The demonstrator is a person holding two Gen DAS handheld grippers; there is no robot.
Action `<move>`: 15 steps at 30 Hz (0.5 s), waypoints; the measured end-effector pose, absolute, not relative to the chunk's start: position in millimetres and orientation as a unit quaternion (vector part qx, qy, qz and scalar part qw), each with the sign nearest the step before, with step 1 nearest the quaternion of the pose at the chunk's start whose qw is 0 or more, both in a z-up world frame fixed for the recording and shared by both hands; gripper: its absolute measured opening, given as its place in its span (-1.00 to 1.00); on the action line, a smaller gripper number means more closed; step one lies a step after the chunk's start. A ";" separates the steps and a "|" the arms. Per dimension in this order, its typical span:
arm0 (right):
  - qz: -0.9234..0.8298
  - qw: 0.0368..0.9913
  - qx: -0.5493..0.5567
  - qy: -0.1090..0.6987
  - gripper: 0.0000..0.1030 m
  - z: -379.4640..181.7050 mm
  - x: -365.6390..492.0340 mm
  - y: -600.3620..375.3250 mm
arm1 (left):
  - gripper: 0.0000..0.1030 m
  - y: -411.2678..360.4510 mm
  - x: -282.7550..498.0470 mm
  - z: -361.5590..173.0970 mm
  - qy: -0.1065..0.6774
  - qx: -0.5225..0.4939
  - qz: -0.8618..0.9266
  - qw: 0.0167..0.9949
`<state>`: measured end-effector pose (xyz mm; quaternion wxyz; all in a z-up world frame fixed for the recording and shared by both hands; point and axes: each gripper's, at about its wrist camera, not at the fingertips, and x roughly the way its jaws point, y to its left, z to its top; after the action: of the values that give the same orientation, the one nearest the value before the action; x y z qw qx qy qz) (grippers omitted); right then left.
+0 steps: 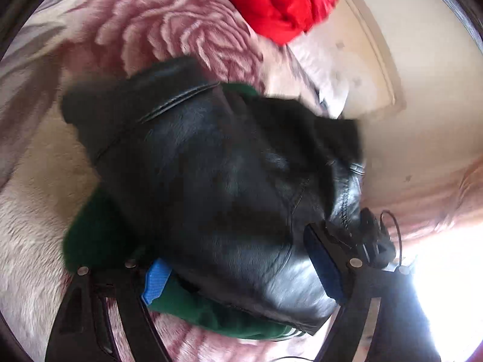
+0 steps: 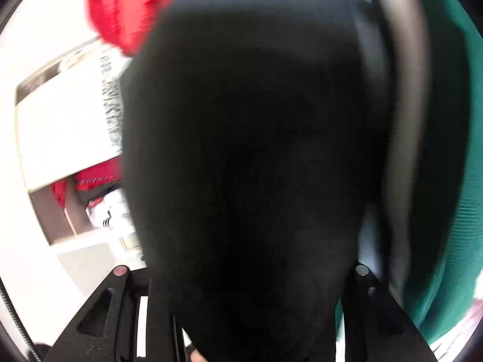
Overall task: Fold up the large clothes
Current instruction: 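Open both grippers and withdraw them from the stacked jacket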
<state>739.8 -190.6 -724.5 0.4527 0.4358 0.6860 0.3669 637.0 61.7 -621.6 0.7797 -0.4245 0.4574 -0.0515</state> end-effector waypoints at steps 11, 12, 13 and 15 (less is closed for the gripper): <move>0.269 0.630 0.240 0.688 0.44 -635.7 699.9 -172.5 | 0.67 33.8 613.1 -576.5 0.522 -0.192 0.005 0.831; 0.242 0.653 0.210 0.686 0.59 -625.4 688.2 -169.4 | 0.79 29.6 607.1 -570.6 0.525 -0.157 0.018 0.837; 0.204 0.686 0.164 0.679 0.79 -611.3 671.8 -163.5 | 0.82 27.4 602.8 -566.8 0.527 -0.131 0.031 0.839; 0.108 0.740 0.049 0.662 0.84 -585.7 640.5 -146.9 | 0.88 22.2 593.7 -555.9 0.528 -0.089 0.044 0.844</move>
<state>640.5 -146.9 -585.7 0.7404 0.0489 0.6616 0.1085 593.7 22.2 -555.9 0.8436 -0.0888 0.5278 0.0435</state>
